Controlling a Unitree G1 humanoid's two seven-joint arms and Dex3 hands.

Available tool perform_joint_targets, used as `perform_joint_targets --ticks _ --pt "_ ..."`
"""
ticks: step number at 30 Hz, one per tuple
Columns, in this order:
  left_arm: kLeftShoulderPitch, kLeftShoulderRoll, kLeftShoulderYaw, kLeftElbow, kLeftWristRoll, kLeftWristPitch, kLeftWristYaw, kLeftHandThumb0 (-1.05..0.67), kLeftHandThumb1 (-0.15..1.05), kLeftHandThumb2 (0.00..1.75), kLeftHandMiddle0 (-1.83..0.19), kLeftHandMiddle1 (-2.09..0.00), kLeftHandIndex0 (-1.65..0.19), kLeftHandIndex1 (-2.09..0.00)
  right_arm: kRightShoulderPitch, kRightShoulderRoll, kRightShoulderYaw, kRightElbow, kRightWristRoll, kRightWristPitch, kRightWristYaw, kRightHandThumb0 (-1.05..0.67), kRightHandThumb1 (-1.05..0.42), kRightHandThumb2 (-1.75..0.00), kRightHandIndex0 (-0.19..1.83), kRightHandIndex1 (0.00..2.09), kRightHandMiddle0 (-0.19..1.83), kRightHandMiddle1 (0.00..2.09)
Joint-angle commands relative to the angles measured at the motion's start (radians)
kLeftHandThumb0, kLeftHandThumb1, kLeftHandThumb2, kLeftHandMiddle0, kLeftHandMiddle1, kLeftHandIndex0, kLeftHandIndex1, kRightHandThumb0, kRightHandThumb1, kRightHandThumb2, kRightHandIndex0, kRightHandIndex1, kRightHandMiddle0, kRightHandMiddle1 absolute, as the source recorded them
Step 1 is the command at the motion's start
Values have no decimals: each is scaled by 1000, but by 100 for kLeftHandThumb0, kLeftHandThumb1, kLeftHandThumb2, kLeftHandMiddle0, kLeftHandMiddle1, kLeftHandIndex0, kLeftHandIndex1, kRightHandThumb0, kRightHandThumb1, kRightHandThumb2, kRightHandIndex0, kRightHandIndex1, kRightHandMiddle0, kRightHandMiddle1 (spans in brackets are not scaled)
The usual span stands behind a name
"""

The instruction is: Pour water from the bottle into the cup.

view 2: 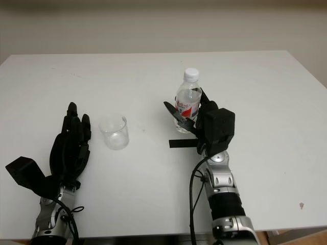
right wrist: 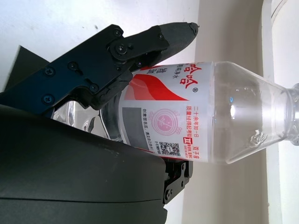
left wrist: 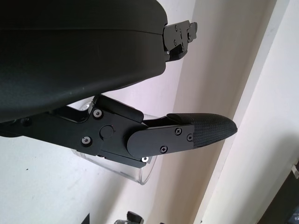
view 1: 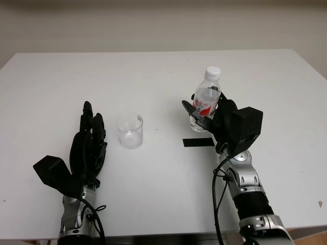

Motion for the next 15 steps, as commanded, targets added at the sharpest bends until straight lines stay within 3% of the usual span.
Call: perform_joint_targets --ticks 1,15 --pt "52 -3 3 34 -4 18 -3 -77 105 51 19 -1 19 -1 22 10 6 -43 -3 -5 4 -42 -105 -41 129 209 84 209" --pt "60 1 1 10 -2 38 1 -76 105 51 19 -3 19 -1 72 11 22 -47 -46 -21 20 -43 -105 -43 124 209 79 209"
